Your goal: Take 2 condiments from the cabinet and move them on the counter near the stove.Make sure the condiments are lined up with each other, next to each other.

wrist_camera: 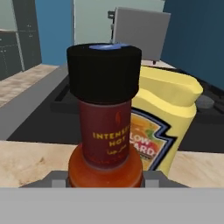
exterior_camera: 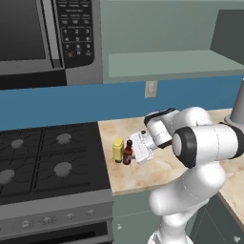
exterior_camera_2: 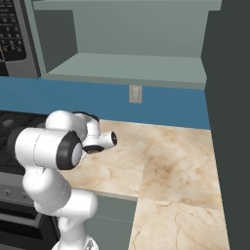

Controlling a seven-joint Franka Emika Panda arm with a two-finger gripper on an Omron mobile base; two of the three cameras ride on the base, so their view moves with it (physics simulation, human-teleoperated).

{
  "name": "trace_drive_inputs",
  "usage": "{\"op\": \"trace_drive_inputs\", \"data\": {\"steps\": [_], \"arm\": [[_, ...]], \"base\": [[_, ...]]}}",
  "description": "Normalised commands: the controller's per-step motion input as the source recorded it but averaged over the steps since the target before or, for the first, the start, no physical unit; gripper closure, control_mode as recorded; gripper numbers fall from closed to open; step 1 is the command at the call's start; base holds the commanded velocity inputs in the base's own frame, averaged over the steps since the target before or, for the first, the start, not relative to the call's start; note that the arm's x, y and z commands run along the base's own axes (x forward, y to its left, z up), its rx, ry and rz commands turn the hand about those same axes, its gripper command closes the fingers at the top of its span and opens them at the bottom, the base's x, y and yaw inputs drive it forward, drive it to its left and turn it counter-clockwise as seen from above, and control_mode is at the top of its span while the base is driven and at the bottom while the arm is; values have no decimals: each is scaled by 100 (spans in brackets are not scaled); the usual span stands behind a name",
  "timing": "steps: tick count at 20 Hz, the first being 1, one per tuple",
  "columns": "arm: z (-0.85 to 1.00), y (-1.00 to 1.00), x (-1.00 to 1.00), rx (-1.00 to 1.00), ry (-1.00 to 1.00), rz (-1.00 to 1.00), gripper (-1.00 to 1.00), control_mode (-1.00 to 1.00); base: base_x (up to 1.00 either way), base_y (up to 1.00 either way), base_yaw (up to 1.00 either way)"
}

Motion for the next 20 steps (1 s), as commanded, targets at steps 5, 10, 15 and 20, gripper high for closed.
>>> {"op": "trace_drive_inputs", "data": {"steps": [5, 10, 15, 20], "arm": [[-5, 5, 2, 0, 0, 0, -100, -100], [-1, 0, 0, 0, 0, 0, -100, -100], [0, -16, -1, 0, 0, 0, -100, -100], [0, -20, 0, 0, 0, 0, -100, -100]], "base": [[0, 0, 0], [0, 0, 0], [0, 0, 0], [0, 0, 0]]}}
